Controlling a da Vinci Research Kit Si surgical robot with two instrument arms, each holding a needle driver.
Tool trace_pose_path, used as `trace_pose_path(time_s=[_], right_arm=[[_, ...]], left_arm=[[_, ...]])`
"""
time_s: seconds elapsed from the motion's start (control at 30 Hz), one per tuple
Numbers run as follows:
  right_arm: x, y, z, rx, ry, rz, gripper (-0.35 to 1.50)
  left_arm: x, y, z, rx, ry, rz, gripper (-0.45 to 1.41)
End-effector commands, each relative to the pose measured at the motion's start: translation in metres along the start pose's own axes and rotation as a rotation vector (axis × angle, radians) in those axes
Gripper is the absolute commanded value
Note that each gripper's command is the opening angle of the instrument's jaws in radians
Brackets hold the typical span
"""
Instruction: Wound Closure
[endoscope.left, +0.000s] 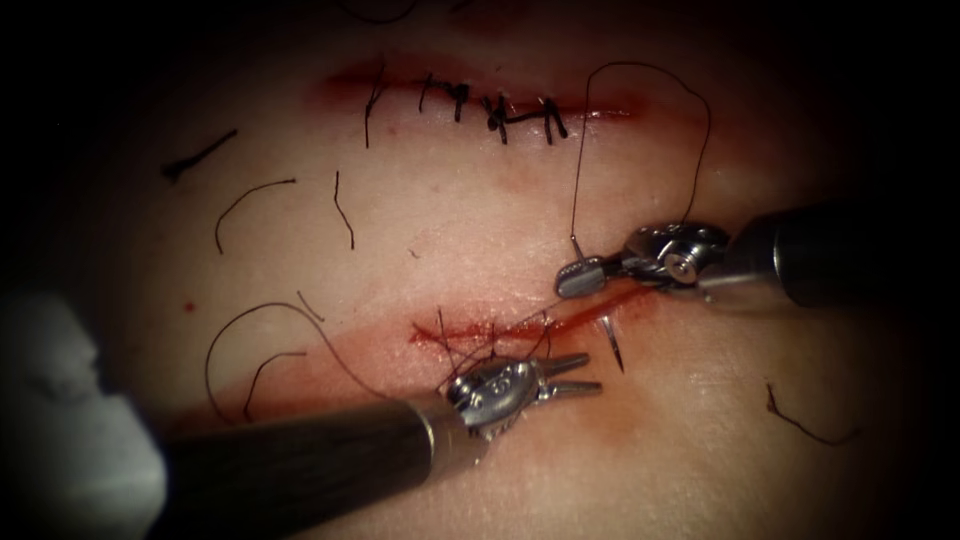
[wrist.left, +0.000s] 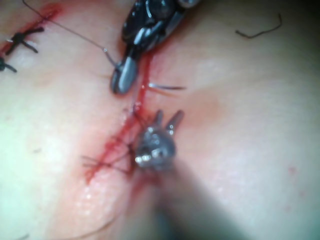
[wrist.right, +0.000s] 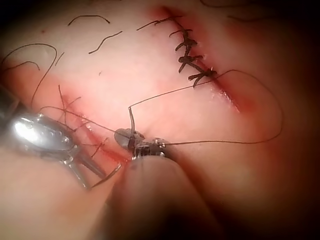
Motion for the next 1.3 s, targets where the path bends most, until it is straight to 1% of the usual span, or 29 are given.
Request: trace_pose_path(time_s=[0.03, 0.1, 0.13, 0.17, 0.2, 0.23, 0.3, 0.33, 0.37, 0.4, 0.53, 0.73, 0.83, 0.97, 1.03, 1.1, 1.13, 1.17, 1.23, 1.27, 1.3], right_arm=[[-0.0003, 0.0, 0.0011, -0.001, 0.019, -0.031, -0.05], [0.0, 0.0002, 0.0009, -0.026, 0.048, -0.081, 0.22], [0.0002, 0.0005, 0.0008, -0.038, 0.057, -0.107, 0.34], [0.0004, 0.0007, 0.0006, -0.048, 0.062, -0.122, 0.41], [0.0007, 0.0009, 0.0004, -0.059, 0.067, -0.141, 0.54], [0.001, 0.0013, 0.0002, -0.082, 0.072, -0.159, 0.81], [0.0016, 0.0018, -0.0001, -0.138, 0.082, -0.188, 1.11], [0.002, 0.0021, -0.0004, -0.171, 0.087, -0.201, 1.21], [0.0024, 0.0024, -0.0006, -0.186, 0.091, -0.209, 1.26], [0.0027, 0.0026, -0.0009, -0.198, 0.095, -0.21, 1.3], [0.0042, 0.0029, -0.0017, -0.232, 0.106, -0.239, 1.3], [0.0062, 0.0025, -0.0026, -0.249, 0.138, -0.252, 1.3], [0.007, 0.0021, -0.0023, -0.253, 0.141, -0.263, 1.3], [0.0074, 0.002, -0.0005, -0.273, 0.146, -0.284, 1.3], [0.0077, 0.002, -0.0002, -0.277, 0.146, -0.288, 1.3], [0.0078, 0.002, -0.0002, -0.277, 0.144, -0.304, 1.23], [0.0078, 0.002, -0.0004, -0.268, 0.142, -0.316, 1.11], [0.0078, 0.0019, -0.0006, -0.256, 0.141, -0.317, 0.88], [0.0077, 0.0018, -0.0013, -0.248, 0.138, -0.329, -0.13], [0.0076, 0.0018, -0.0016, -0.245, 0.137, -0.33, -0.35], [0.0074, 0.0017, -0.0018, -0.243, 0.139, -0.332, -0.35]], left_arm=[[-0.0006, 0.0001, 0.0008, -0.002, 0.0, -0.002, 0.32], [-0.0006, 0.0001, 0.0008, -0.002, 0.0, -0.002, 0.32], [-0.0006, 0.0001, 0.0008, -0.002, 0.0, -0.002, 0.32], [-0.0006, 0.0001, 0.0008, -0.002, 0.0, -0.002, 0.32], [-0.0006, 0.0001, 0.0008, -0.002, 0.0, -0.002, 0.32], [-0.0006, 0.0001, 0.0008, -0.002, -0.003, -0.002, 0.32], [-0.0006, 0.0001, 0.0008, -0.002, -0.003, -0.002, 0.32], [-0.0006, 0.0001, 0.0008, -0.002, -0.003, -0.002, 0.32], [-0.0006, 0.0001, 0.0008, -0.002, -0.003, -0.002, 0.32], [-0.0006, 0.0001, 0.0008, -0.002, -0.003, -0.002, 0.32], [-0.0006, 0.0001, 0.0008, -0.002, -0.003, -0.002, 0.32], [-0.0006, 0.0002, 0.0008, -0.002, -0.003, -0.002, 0.32], [-0.0006, 0.0002, 0.0008, -0.005, -0.004, -0.002, 0.32], [-0.0006, 0.0002, 0.0008, -0.005, -0.004, -0.002, 0.32], [-0.0006, 0.0002, 0.0008, -0.005, -0.004, -0.002, 0.32], [-0.0006, 0.0002, 0.0008, -0.005, -0.004, -0.002, 0.32], [-0.0006, 0.0002, 0.0007, -0.005, -0.004, -0.002, 0.32], [-0.0006, 0.0002, 0.0007, -0.005, -0.004, -0.002, 0.32], [-0.0006, 0.0002, 0.0007, -0.005, -0.004, -0.002, 0.32], [-0.0006, 0.0002, 0.0007, -0.005, -0.004, -0.002, 0.32], [-0.0006, 0.0002, 0.0007, -0.005, -0.004, -0.002, 0.32]])
